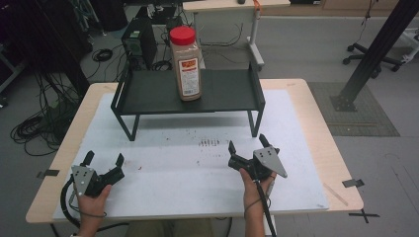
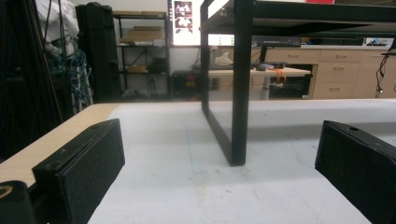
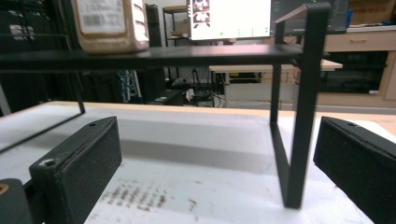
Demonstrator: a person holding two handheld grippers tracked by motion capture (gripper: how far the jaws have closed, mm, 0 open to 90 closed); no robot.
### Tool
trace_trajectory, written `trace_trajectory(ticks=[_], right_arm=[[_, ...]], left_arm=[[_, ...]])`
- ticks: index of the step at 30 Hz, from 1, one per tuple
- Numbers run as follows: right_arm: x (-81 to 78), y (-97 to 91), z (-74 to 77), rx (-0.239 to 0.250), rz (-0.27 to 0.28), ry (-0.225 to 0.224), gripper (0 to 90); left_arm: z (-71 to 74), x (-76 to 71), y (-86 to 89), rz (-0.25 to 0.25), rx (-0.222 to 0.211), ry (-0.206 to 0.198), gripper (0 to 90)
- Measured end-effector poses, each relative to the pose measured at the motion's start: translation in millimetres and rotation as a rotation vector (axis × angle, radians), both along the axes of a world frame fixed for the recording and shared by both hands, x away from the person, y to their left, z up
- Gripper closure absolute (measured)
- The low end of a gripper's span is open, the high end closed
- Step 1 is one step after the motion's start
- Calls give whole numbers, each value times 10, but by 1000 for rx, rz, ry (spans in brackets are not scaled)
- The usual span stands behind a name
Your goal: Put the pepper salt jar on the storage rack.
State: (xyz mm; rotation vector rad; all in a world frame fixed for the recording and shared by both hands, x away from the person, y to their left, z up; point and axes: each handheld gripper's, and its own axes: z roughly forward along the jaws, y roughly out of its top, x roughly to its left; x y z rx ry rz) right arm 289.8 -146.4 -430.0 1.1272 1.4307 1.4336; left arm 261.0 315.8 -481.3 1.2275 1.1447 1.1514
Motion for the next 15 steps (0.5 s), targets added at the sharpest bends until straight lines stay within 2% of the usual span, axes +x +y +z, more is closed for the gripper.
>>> trace_trajectory(ticks=[7, 15], right_arm=[[-26, -85, -218, 11, -12, 36, 7], [-57, -138, -378, 25, -23, 54, 8]], left_arm=[[1, 2, -2, 5, 2, 2, 18], [1, 2, -3, 6, 2, 3, 19]])
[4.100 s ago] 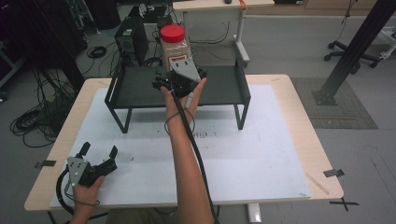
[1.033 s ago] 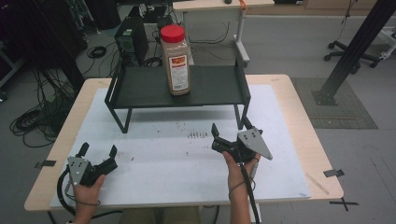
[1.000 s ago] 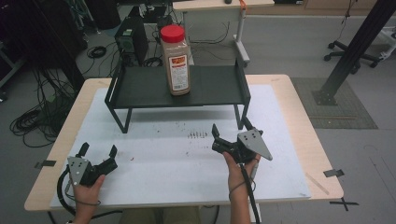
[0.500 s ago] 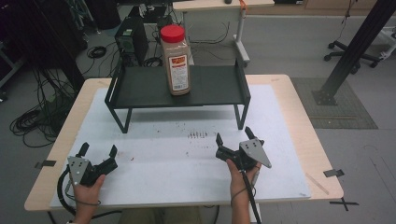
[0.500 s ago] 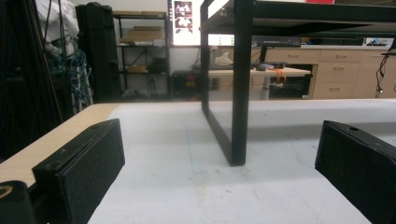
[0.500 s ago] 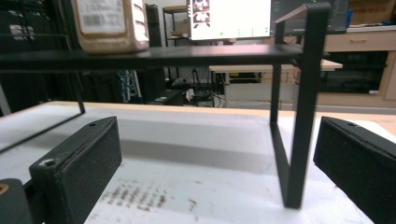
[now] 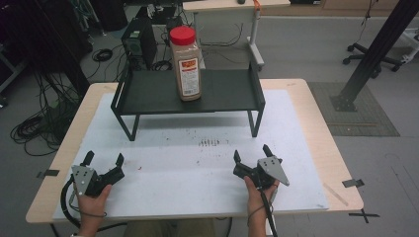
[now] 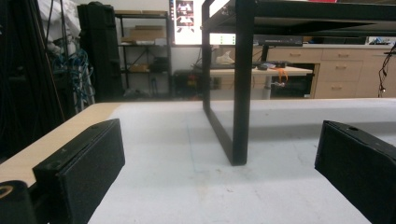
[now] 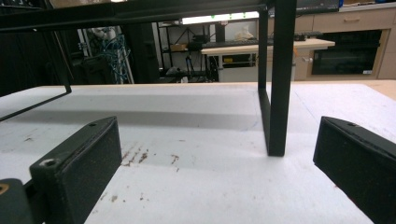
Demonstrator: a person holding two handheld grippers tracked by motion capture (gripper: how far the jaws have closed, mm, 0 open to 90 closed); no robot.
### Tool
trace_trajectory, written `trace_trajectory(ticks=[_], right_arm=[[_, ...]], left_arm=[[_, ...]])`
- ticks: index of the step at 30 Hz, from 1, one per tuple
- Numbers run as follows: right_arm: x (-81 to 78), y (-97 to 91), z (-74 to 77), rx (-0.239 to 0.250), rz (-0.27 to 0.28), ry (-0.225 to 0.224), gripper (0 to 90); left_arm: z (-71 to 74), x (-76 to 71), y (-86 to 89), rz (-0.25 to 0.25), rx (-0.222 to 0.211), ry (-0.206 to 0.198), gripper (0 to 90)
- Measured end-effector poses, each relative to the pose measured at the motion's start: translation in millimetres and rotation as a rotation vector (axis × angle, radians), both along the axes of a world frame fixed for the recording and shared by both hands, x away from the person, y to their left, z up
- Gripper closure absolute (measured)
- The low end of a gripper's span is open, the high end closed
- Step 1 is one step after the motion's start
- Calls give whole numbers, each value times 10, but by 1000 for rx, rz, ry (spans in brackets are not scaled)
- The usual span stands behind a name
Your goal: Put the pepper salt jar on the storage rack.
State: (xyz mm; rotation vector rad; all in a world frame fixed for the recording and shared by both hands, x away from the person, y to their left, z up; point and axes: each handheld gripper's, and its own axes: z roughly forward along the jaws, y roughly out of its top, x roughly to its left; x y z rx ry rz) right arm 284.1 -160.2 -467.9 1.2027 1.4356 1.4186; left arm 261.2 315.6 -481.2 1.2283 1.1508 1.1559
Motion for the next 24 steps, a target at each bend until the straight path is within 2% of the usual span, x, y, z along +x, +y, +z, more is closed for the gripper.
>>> trace_trajectory(ticks=[6, 15, 20, 24], right_arm=[[-21, -29, -79, -7, -7, 13, 11], [-46, -46, -102, 1, -7, -6, 13], [-59, -25, -109, -28, -4, -23, 26], [-62, -35, -112, -14, -6, -27, 25]], left_arm=[[0, 1, 0, 1, -1, 0, 19], [0, 0, 0, 3, -2, 1, 18], [-1, -1, 0, 4, -3, 0, 18], [-1, -2, 0, 5, -4, 0, 18]])
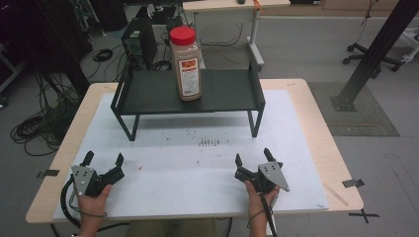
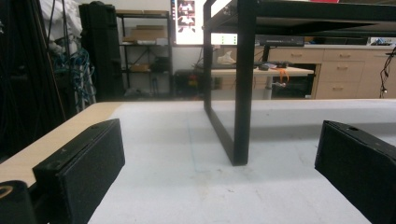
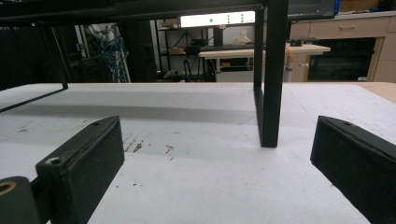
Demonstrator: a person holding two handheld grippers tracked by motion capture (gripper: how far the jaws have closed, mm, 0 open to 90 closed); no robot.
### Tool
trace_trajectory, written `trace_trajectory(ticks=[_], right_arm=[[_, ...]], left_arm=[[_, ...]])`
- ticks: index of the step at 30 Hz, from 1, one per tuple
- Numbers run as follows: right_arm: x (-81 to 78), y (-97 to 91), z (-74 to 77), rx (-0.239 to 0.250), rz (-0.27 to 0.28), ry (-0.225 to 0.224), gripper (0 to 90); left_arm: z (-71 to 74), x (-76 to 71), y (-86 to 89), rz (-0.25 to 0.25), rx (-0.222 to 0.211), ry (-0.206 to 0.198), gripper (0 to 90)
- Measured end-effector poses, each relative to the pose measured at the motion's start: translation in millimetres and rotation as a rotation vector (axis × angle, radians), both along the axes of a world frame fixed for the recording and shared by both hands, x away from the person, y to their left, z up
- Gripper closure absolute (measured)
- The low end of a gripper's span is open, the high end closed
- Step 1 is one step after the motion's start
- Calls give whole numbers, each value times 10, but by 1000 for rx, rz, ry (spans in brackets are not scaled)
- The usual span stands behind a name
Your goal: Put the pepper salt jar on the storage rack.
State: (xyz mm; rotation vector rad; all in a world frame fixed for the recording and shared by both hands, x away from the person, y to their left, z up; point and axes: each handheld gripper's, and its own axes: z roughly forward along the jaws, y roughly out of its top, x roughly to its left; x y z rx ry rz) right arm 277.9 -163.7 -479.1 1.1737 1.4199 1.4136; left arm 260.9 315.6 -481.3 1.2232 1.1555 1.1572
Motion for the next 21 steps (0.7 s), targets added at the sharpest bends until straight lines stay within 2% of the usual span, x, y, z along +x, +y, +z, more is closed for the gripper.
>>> trace_trajectory(ticks=[21], right_arm=[[-5, 8, -2, -8, -2, -6, 28]], left_arm=[[-1, -1, 0, 2, -1, -1, 18]])
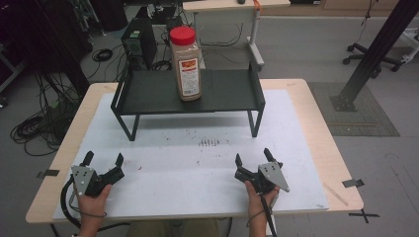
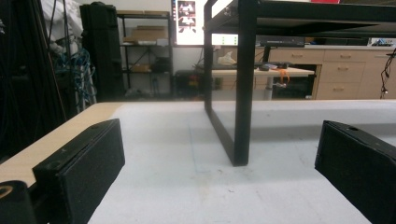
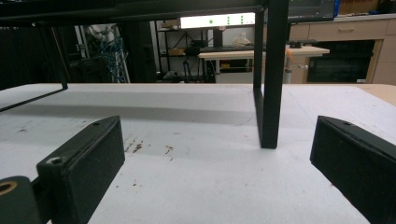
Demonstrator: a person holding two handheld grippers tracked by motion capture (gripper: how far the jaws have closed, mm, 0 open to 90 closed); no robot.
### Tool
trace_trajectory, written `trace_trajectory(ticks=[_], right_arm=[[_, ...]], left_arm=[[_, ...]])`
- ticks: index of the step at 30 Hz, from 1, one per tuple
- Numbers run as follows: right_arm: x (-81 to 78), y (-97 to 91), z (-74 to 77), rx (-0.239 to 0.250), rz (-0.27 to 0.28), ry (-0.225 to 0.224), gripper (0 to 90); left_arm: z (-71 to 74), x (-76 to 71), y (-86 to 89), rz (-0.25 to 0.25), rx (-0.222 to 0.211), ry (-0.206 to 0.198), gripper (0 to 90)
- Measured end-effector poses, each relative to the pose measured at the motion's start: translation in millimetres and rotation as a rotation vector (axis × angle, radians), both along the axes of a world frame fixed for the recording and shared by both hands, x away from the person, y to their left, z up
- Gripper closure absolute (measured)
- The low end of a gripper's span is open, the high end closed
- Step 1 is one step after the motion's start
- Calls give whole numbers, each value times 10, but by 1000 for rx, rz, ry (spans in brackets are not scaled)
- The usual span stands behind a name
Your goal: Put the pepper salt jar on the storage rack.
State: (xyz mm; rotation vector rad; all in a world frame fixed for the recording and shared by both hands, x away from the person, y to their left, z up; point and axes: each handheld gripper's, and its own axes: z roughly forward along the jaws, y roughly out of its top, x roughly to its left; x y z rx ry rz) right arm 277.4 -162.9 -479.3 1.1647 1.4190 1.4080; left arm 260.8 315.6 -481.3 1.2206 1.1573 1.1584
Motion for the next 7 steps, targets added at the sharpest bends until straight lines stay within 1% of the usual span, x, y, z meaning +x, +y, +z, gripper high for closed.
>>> trace_trajectory(ticks=[7], right_arm=[[1, 1, 0, -3, 2, 1, 28]], left_arm=[[0, 1, 0, 2, -1, 0, 18]])
